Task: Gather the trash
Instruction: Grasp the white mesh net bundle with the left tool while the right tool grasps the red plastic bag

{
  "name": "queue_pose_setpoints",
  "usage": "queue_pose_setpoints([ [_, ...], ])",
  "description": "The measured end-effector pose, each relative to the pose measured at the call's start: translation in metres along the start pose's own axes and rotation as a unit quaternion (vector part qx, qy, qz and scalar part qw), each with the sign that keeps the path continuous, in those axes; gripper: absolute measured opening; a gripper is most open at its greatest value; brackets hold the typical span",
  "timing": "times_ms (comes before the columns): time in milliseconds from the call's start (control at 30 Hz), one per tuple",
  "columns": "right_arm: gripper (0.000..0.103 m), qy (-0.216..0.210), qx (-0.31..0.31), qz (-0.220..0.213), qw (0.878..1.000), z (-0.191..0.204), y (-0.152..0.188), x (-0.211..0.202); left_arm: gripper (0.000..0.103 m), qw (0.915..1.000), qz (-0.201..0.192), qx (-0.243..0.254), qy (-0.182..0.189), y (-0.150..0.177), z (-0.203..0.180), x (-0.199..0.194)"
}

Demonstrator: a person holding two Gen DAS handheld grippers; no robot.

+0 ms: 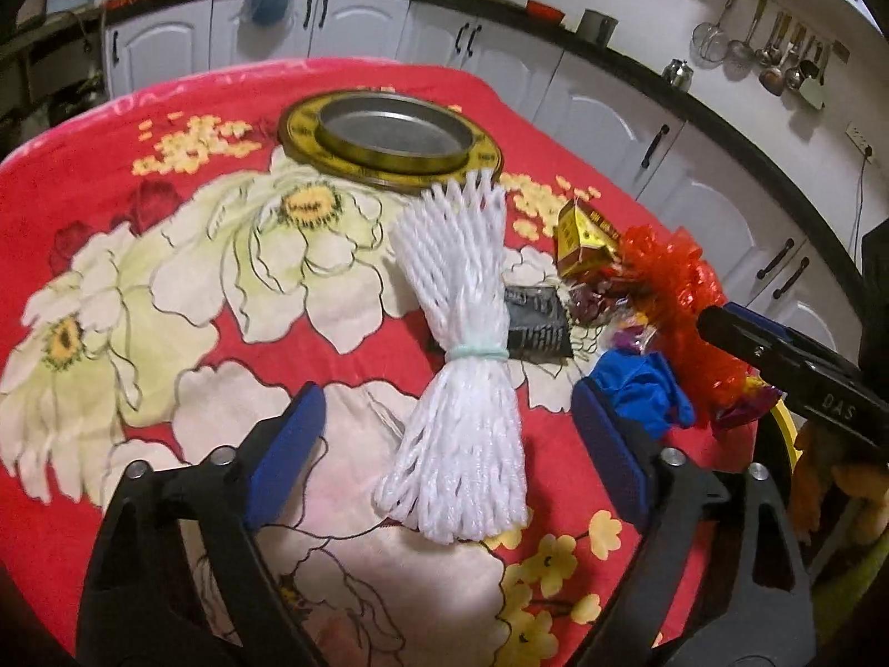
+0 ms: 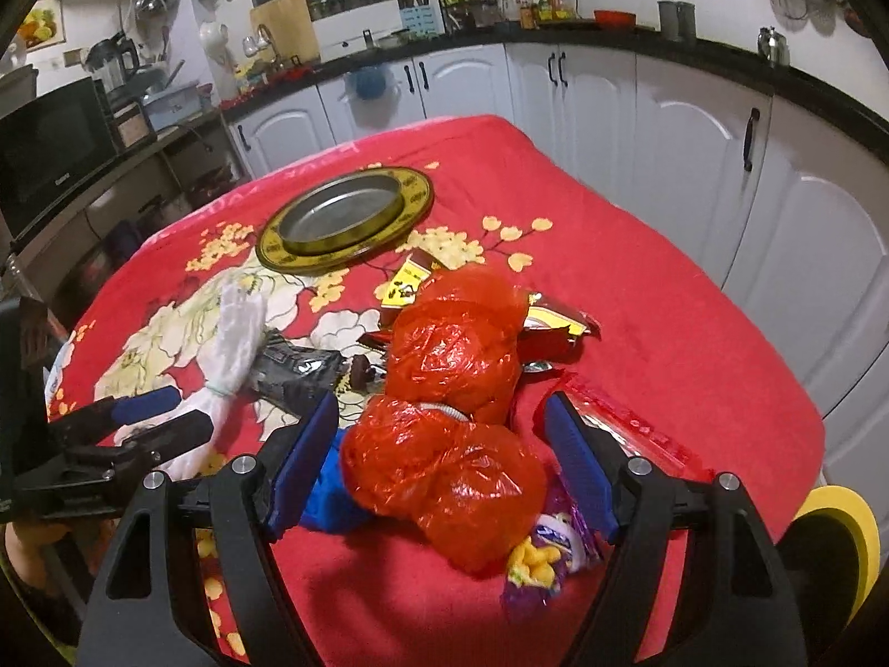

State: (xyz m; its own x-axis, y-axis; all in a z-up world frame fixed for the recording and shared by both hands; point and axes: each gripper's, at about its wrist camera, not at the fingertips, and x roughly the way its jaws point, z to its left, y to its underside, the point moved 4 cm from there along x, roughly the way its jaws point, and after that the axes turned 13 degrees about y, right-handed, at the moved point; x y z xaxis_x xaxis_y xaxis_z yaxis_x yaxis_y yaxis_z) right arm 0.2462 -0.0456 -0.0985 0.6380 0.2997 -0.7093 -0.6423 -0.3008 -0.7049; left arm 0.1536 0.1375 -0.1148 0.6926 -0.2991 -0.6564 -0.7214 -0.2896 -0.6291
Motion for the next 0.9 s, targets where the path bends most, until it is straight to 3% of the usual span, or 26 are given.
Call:
queue_pose_setpoints([
  [133, 0.056, -0.005, -0.003, 0.015, 1.000, 0.003, 0.001, 0.011, 0.065, 0.9999, 0.017, 0.003, 0.002, 0.004, -0.001, 0.008],
  [200, 0.042, -0.007, -0.007, 0.021, 1.000, 0.006, 0.004, 0.014, 0.049, 0.9997, 0.024, 0.003, 0.003, 0.006, -0.001, 0.011],
  [233, 0.041, -0.006, -0.009, 0.019, 1.000, 0.007, 0.004, 0.013, 0.043, 0.9996, 0.029, 0.003, 0.001, 0.007, 0.000, 0.012],
  [267, 0.038, -0.006, -0.011, 0.016, 1.000, 0.007, 0.004, 0.012, 0.029, 0.9995, 0.031, 0.004, -0.002, 0.007, 0.000, 0.012],
  [300, 0.036, -0.006, -0.013, 0.012, 1.000, 0.008, 0.005, 0.009, 0.022, 0.9995, 0.032, 0.004, -0.003, 0.007, 0.001, 0.011],
  [900, 0.035, -0.058, 0.020, -0.054, 0.997, 0.004, -0.002, -0.055, 0.017, 0.9984, -0.039, 0.026, 0.033, -0.014, -0.028, -0.040],
])
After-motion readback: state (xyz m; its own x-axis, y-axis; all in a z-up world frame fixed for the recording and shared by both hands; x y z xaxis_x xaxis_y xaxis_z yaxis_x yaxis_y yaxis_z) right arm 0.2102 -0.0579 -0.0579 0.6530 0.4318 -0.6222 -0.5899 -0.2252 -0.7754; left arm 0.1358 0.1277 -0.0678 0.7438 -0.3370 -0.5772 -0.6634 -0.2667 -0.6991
